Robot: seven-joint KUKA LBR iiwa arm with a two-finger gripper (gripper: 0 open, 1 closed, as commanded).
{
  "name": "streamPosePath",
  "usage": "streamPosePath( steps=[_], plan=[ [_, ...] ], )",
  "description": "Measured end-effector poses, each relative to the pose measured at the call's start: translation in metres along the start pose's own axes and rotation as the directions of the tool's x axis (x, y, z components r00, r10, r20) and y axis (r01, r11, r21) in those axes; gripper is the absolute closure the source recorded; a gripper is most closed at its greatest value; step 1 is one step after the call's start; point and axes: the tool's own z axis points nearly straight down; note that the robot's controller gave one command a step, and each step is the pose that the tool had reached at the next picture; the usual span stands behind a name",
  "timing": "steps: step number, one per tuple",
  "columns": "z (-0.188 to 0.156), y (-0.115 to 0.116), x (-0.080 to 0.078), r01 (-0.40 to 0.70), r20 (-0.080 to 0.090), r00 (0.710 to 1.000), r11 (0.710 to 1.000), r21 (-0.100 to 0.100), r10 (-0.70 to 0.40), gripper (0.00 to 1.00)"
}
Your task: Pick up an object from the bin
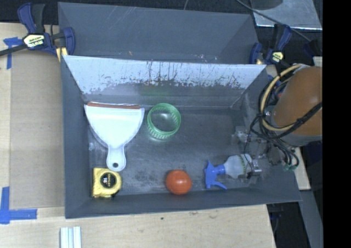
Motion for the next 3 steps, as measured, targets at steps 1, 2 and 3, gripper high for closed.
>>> streamPosePath(
  steps=[1, 2, 3],
  plan=[
    [0.072, 0.008, -0.006, -0.066, -0.004, 0.998, 0.998, -0.001, 0.066, 0.0],
    [0.068, 0.009, -0.008, -0.063, 0.002, 0.998, 0.998, -0.001, 0.063, 1.0],
    [0.067, 0.022, -0.035, -0.121, 0.008, 0.993, 0.993, -0.001, 0.121, 1.0]
  ],
)
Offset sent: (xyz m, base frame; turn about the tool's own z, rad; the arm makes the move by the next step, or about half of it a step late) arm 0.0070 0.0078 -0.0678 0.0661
